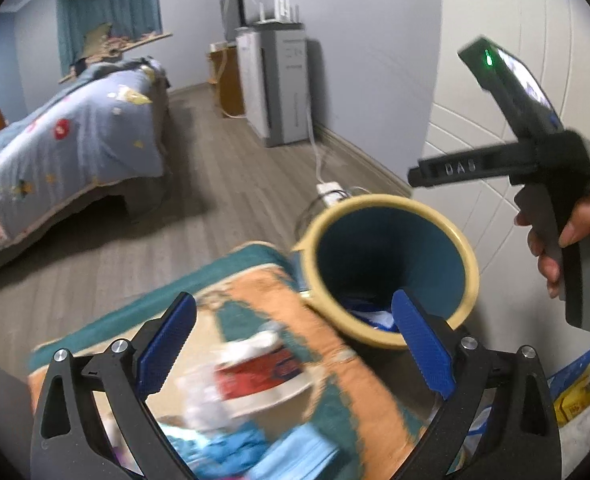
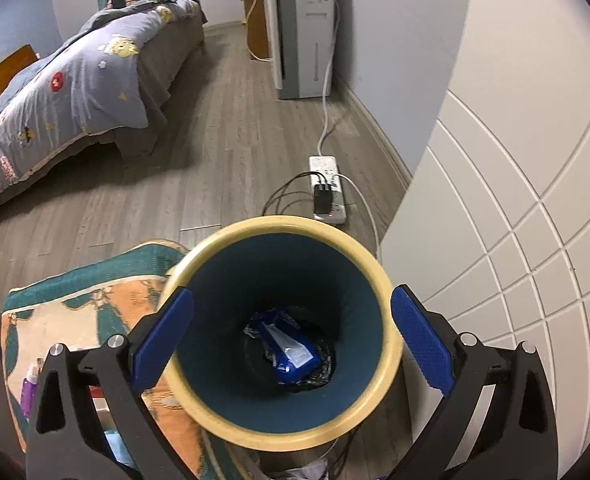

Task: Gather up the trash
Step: 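Move both tools back over the cushion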

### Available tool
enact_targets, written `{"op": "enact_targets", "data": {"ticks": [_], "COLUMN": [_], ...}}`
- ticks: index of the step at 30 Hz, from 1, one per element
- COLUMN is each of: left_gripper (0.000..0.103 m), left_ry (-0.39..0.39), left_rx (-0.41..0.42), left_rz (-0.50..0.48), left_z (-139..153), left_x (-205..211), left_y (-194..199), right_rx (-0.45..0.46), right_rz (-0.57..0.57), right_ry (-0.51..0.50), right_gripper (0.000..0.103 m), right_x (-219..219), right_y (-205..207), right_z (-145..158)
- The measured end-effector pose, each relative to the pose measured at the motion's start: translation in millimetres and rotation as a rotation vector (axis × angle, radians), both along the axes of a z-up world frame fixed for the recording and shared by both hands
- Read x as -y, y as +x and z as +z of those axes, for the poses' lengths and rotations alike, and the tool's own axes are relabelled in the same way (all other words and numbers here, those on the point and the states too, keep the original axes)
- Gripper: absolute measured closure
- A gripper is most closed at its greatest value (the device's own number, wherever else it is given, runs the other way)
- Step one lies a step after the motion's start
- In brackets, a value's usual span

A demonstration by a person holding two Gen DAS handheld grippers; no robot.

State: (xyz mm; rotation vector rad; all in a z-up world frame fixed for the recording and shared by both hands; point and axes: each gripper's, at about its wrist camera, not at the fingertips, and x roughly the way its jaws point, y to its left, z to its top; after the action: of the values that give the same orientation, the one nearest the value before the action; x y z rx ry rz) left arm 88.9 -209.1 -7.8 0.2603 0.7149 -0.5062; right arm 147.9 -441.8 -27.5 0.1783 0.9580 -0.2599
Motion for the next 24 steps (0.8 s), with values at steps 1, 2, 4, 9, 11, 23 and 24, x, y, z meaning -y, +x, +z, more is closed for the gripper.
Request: {"op": "enact_targets", "data": {"ticks": [1, 2, 4, 9, 11, 23, 24], "left_gripper": [0.005, 0.005, 0.005, 0.005, 0.005, 0.005, 0.005], "left_ry": [0.007, 0.020, 0.043, 0.060, 0.034, -0.017, -0.004], "left_rx": [0.010, 0.021, 0.035, 0.041, 0.025, -0.032, -0.040], "left_rz": [0.013, 0.027, 0.050, 0.167, 0.218, 0.447, 0.463], "left_z": [6.6, 14.2, 23.0, 40.4, 41.9, 21.6, 16.3], "left_x": [-9.8, -21.8, -39.2, -97.4, -119.6, -220.5, -227.8], "left_y": [-2.6, -5.2, -10.4, -21.4, -24.5, -29.9, -28.7], "right_rx": [0.004, 0.007, 0.013, 0.037, 0.040, -0.052, -0.063], "right_rz": [0.010, 0.019, 0.048, 0.184, 0.220, 0.361, 0.369], "right_ry": [0.002, 0.004, 0.008, -0.076, -0.105, -0.087, -0.081], "right_gripper": [0.006, 0.006, 0.006, 0.006, 0.006, 0.006, 0.006], "right_x": [-5.9, -10.8, -24.4, -82.7, -98.8, -179.4, -185.4], "right_y": [0.7, 1.6, 3.3, 3.7, 0.1, -6.2, -5.4], "right_z": [2.7, 5.3, 11.6, 31.8, 35.4, 13.0, 9.6]}}
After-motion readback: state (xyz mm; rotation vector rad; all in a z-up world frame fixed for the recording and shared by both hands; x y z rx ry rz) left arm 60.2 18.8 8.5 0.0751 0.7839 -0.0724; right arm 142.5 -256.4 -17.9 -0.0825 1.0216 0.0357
